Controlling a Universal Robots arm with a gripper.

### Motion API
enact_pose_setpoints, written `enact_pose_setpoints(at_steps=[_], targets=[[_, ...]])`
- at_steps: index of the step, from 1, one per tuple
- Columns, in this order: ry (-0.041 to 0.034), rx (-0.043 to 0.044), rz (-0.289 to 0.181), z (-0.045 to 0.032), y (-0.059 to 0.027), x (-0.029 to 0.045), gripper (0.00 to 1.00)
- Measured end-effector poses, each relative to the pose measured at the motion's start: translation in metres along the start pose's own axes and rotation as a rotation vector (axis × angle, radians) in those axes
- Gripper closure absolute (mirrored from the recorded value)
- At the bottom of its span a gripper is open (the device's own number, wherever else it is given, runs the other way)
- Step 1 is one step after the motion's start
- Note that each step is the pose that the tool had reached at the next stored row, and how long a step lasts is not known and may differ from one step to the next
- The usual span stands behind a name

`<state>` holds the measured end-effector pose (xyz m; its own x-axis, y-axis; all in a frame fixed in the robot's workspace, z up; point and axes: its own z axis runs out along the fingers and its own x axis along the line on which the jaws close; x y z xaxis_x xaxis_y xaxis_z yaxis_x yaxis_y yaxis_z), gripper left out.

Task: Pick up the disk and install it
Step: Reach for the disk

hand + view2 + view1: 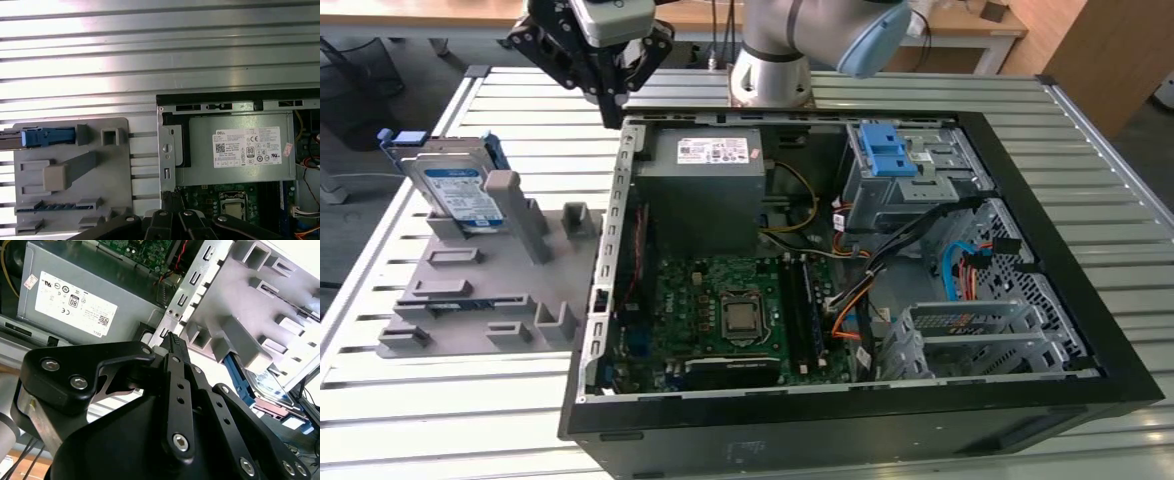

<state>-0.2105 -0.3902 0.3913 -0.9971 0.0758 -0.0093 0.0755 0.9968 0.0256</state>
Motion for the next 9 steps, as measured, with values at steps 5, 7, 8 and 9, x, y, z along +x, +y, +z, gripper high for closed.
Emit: enact_pose_setpoints(at_steps=[5, 7, 8, 9], targets=[[0.0016, 0.0002, 0.000, 0.0002, 0.0004, 0.0056, 0.89], [0.0021, 0.0002, 0.000, 0.0003, 0.0005, 0.0079, 0.89], [0.0025, 0.0003, 0.000, 0.0004, 0.0006, 0.0092, 0.89], [0.0027, 0.0003, 0.000, 0.0005, 0.0007, 0.0103, 0.89]])
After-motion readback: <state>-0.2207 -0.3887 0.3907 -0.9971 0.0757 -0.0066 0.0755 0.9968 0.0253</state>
